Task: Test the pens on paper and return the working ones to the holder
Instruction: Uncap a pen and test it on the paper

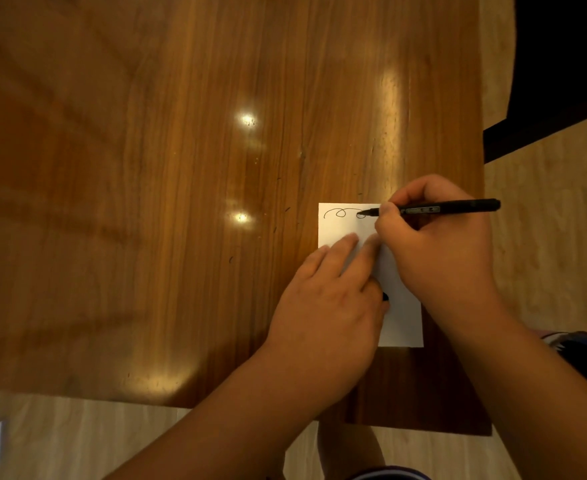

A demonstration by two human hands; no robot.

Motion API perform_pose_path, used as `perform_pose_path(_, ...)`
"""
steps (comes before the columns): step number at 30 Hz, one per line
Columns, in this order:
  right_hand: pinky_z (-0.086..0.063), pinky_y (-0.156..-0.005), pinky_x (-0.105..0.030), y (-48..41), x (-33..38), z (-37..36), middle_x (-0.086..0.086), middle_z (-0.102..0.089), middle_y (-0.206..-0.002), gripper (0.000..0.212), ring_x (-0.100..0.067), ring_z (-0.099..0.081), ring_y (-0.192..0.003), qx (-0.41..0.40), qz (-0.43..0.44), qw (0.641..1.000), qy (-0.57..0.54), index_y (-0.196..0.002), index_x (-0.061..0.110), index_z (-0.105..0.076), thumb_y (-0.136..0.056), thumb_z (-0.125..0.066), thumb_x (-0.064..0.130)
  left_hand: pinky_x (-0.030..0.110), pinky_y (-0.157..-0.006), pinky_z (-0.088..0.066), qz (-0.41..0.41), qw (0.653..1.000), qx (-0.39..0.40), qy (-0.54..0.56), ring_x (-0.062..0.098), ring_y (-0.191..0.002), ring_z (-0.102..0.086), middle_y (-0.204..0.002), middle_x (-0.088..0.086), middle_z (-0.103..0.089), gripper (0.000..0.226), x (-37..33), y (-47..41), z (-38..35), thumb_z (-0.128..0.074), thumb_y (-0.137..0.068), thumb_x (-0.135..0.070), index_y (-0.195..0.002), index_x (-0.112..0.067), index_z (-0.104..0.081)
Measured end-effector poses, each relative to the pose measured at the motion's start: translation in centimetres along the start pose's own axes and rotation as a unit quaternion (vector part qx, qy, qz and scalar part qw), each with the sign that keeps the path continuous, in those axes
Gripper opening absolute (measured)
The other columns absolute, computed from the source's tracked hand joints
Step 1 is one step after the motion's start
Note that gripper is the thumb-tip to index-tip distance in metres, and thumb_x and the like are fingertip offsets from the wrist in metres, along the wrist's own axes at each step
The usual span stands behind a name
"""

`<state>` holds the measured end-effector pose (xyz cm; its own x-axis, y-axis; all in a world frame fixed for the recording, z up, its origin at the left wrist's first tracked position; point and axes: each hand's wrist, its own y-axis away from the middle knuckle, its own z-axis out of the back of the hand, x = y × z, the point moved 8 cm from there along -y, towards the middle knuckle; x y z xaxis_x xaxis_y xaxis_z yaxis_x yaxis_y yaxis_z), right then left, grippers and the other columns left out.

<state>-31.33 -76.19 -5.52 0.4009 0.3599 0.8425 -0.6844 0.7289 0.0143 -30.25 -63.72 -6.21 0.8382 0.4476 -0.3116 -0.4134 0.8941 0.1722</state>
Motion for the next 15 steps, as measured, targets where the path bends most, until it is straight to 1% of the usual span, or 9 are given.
perform_pose_path(3, -0.044, -0.052, -0.006, -0.1, -0.1, 0.5, 0.022, -0.064, -0.078, 0.018, 0.006, -0.062, -0.07, -0.012, -0.004, 1.0, 0.003, -0.072, 0.033, -0.057, -0.082, -0.068, 0.022, 0.043, -0.109, -0.032, -0.001, 1.0, 0.006, 0.0, 0.028, -0.137, -0.039, -0.149, 0.008, -0.044, 0.032, 0.0, 0.0, 0.0, -0.048, -0.097, -0.037, -0.111, -0.017, -0.07)
perform_pose_path(6, -0.043, -0.052, -0.005, -0.1, -0.3, 1.1, 0.017, -0.063, -0.069, 0.018, 0.007, -0.061, -0.071, -0.017, -0.01, 1.0, -0.002, -0.074, 0.032, -0.058, -0.083, -0.068, 0.02, 0.044, -0.109, -0.029, 0.0, 1.0, 0.028, 0.005, 0.029, -0.141, -0.031, -0.157, 0.004, -0.029, 0.034, -0.2, -0.1, -0.2, -0.04, -0.1, -0.039, -0.11, -0.021, -0.067)
perform_pose_path(8, -0.043, -0.052, -0.005, -0.1, -0.6, 1.5, 0.015, -0.062, -0.069, 0.013, 0.006, -0.062, -0.069, -0.02, -0.022, 1.0, -0.006, -0.077, 0.027, -0.06, -0.083, -0.068, 0.018, 0.045, -0.109, -0.026, 0.006, 0.999, 0.041, -0.003, 0.03, -0.143, -0.024, -0.16, 0.002, -0.022, 0.037, -0.2, -0.3, -0.4, -0.035, -0.101, -0.041, -0.114, -0.022, -0.064)
perform_pose_path(10, -0.045, -0.053, -0.007, -0.1, -0.9, 1.8, 0.011, -0.064, -0.071, 0.009, 0.001, -0.063, -0.069, -0.02, -0.032, 0.999, -0.001, -0.079, 0.024, -0.061, -0.083, -0.068, 0.019, 0.046, -0.109, -0.025, 0.007, 0.999, 0.045, -0.011, 0.031, -0.143, -0.022, -0.159, 0.003, -0.023, 0.038, -0.3, -0.4, -0.4, -0.035, -0.101, -0.041, -0.116, -0.021, -0.064)
perform_pose_path(13, -0.047, -0.054, -0.009, 0.0, -1.2, 2.2, 0.009, -0.065, -0.073, 0.009, -0.002, -0.063, -0.069, -0.017, -0.038, 0.999, 0.003, -0.079, 0.023, -0.062, -0.083, -0.067, 0.018, 0.047, -0.112, -0.025, -0.005, 0.999, 0.033, -0.009, 0.031, -0.142, -0.026, -0.156, 0.007, -0.031, 0.036, -0.6, -0.5, -0.3, -0.04, -0.1, -0.039, -0.109, -0.017, -0.068)
perform_pose_path(15, -0.048, -0.054, -0.012, 0.1, -1.3, 2.3, 0.007, -0.065, -0.072, 0.009, -0.005, -0.064, -0.068, -0.016, -0.04, 0.999, 0.002, -0.079, 0.023, -0.062, -0.083, -0.068, 0.017, 0.045, -0.114, -0.022, -0.012, 1.0, 0.026, 0.004, 0.029, -0.144, -0.025, -0.155, 0.009, -0.032, 0.037, -0.7, -0.5, -0.3, -0.041, -0.1, -0.038, -0.106, -0.016, -0.07)
